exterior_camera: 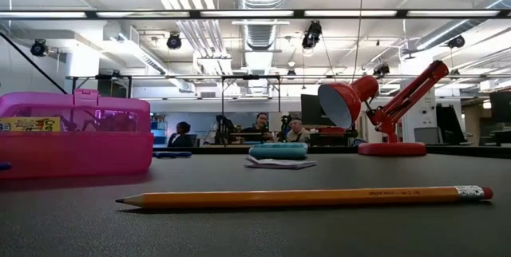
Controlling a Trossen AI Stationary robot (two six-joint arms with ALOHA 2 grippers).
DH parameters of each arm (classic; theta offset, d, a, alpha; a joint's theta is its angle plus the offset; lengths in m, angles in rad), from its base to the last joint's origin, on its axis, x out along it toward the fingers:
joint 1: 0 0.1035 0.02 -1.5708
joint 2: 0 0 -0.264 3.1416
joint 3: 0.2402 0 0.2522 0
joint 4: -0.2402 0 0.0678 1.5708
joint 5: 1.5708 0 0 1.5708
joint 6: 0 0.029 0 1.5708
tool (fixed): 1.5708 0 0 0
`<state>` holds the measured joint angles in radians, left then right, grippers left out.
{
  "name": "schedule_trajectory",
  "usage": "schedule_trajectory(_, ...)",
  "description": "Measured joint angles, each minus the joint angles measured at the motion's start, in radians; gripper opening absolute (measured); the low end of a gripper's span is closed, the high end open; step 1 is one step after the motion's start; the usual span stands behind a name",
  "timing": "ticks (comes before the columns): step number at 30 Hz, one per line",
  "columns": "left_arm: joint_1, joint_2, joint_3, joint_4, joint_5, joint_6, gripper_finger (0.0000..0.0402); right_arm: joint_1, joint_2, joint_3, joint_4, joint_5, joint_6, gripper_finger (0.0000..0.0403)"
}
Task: Pack school essentials
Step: Put the green pen into the red supply box
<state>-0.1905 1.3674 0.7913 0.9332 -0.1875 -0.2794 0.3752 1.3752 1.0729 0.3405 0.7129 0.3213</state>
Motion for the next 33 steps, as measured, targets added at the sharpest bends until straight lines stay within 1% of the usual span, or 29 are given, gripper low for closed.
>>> schedule_trajectory(5,0.001,-0.011,0.001,-0.001,-0.007,-0.011,0.0187,0.002,-0.005,0.004,0.0,-0.011,-0.035,0.0024)
schedule_trajectory(11,0.002,-0.014,-0.006,-0.003,-0.022,-0.029,0.0187,0.002,-0.005,0.04,0.001,-0.021,-0.098,0.0024)
schedule_trajectory(14,0.003,-0.014,-0.006,-0.002,-0.063,-0.028,0.0187,0.002,-0.005,0.053,-0.021,-0.029,-0.098,0.0024)
schedule_trajectory(26,0.008,-0.008,-0.006,0.0,-0.057,-0.054,0.0185,-0.008,0.01,0.054,-0.029,-0.037,-0.048,0.0024)
schedule_trajectory(29,0.008,-0.008,-0.006,-0.001,-0.057,-0.054,0.0171,-0.01,0.026,0.054,-0.029,-0.037,-0.044,0.0024)
schedule_trajectory(33,0.008,-0.008,-0.006,-0.001,-0.056,-0.054,0.0136,-0.009,0.037,0.054,-0.028,-0.037,-0.042,0.0024)
